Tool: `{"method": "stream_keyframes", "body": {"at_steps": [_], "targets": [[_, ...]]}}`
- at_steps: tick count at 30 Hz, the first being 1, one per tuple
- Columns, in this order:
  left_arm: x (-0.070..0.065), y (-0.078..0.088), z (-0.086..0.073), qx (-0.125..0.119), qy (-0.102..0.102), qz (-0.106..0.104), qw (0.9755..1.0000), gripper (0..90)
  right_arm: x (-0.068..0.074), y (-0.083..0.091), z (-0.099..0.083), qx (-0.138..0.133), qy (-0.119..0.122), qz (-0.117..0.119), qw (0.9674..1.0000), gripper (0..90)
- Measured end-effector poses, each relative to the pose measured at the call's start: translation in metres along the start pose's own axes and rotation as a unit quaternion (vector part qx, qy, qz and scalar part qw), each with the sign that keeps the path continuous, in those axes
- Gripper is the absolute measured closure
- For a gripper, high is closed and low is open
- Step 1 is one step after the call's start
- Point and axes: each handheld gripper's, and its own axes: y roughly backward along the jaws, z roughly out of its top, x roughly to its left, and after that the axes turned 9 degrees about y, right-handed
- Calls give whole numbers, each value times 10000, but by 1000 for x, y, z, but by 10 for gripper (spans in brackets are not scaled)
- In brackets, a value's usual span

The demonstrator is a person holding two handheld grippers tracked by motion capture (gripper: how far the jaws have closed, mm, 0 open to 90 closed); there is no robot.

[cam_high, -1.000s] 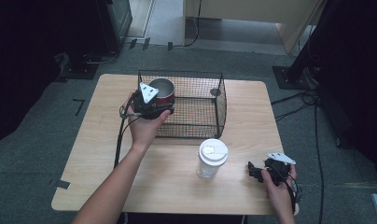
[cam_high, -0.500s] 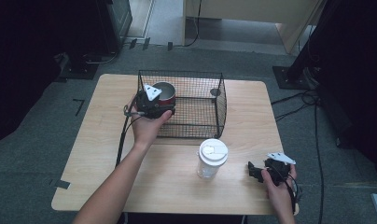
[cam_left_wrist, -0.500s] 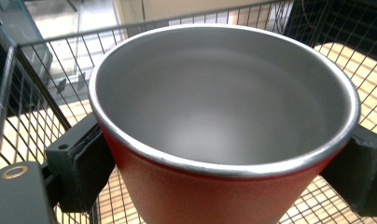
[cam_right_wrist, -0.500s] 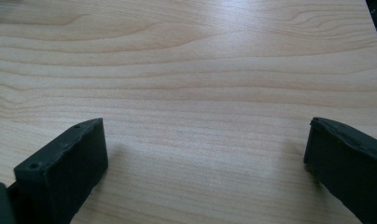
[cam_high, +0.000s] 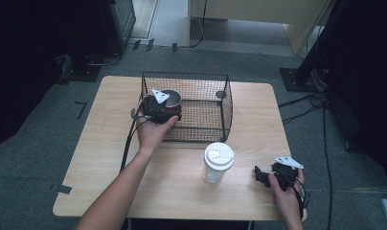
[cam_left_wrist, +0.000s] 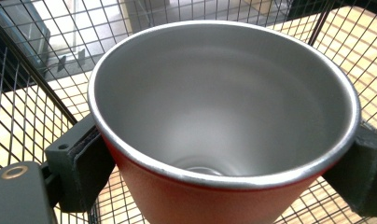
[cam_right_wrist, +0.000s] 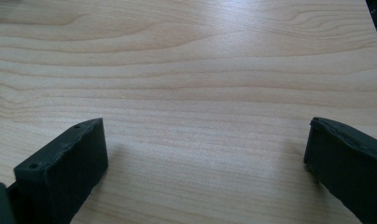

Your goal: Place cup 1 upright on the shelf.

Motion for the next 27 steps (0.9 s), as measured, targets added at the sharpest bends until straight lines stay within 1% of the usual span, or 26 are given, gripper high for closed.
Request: {"method": "stream_keyframes", "body": {"at_steps": [6,13,15,17,20,22,23,25,26,27], "targets": [[-1,-2,-2,181,-53,-27,9998,83,0,0,0,0,0,-1,10000,0],[-4,-4,-9,377,-128,-20,9992,82,0,0,0,0,-2,0,10000,0],[-5,-3,-10,357,-133,-30,9993,82,0,0,0,0,-1,0,10000,0],[-5,-2,-10,395,-130,-21,9991,82,0,0,0,2,-4,-1,10000,0],[-3,-2,-11,424,-66,-6,9991,81,0,0,0,3,0,-1,10000,0],[-3,-1,-12,457,-77,1,9989,79,0,0,0,2,3,0,10000,0],[-3,0,-13,462,-82,45,9989,77,0,0,0,3,0,-1,10000,0],[-4,1,-14,459,-80,19,9989,74,0,0,0,3,-1,-1,10000,0],[-4,1,-14,473,-88,43,9988,69,0,0,0,6,-4,-2,10000,0],[-5,2,-14,483,-90,53,9988,35,0,0,0,3,1,-2,10000,0]]}}
